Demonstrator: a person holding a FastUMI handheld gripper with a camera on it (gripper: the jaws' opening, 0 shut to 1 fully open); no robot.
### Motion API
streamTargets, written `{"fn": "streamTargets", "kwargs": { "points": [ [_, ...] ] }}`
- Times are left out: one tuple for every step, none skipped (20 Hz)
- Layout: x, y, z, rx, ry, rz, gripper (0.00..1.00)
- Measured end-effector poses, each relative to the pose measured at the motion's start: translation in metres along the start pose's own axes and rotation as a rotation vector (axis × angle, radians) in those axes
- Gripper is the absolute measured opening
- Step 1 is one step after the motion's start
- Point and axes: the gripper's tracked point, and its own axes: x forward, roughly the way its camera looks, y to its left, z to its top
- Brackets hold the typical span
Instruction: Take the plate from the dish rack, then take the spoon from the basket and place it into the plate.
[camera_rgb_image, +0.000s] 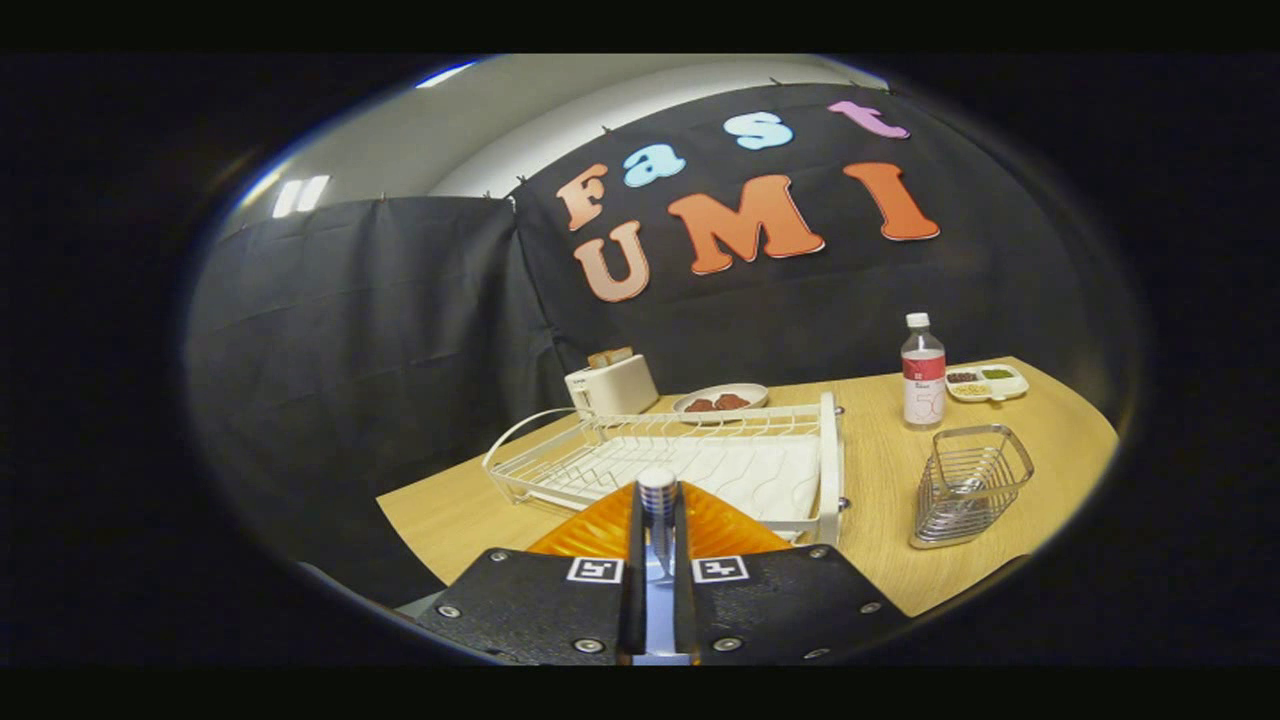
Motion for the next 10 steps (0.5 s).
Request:
{"fn": "streamTargets", "kwargs": {
  "points": [
    [-0.003, -0.001, -0.002, 0.005, 0.006, 0.004, 0.11],
    [-0.006, -0.002, -0.003, 0.009, 0.011, 0.009, 0.11],
    [-0.01, -0.004, -0.007, 0.011, 0.022, 0.011, 0.12],
    [-0.014, -0.007, -0.011, 0.013, 0.041, 0.011, 0.13],
    [-0.017, -0.01, -0.015, 0.018, 0.053, 0.007, 0.13],
    [-0.019, -0.014, -0.019, 0.025, 0.06, 0.0, 0.14],
    [-0.022, -0.017, -0.023, 0.038, 0.072, -0.004, 0.14],
    [-0.023, -0.018, -0.028, 0.05, 0.087, -0.004, 0.14],
    [-0.024, -0.018, -0.033, 0.058, 0.099, -0.003, 0.15],
    [-0.025, -0.018, -0.037, 0.059, 0.106, -0.002, 0.15]
  ]
}}
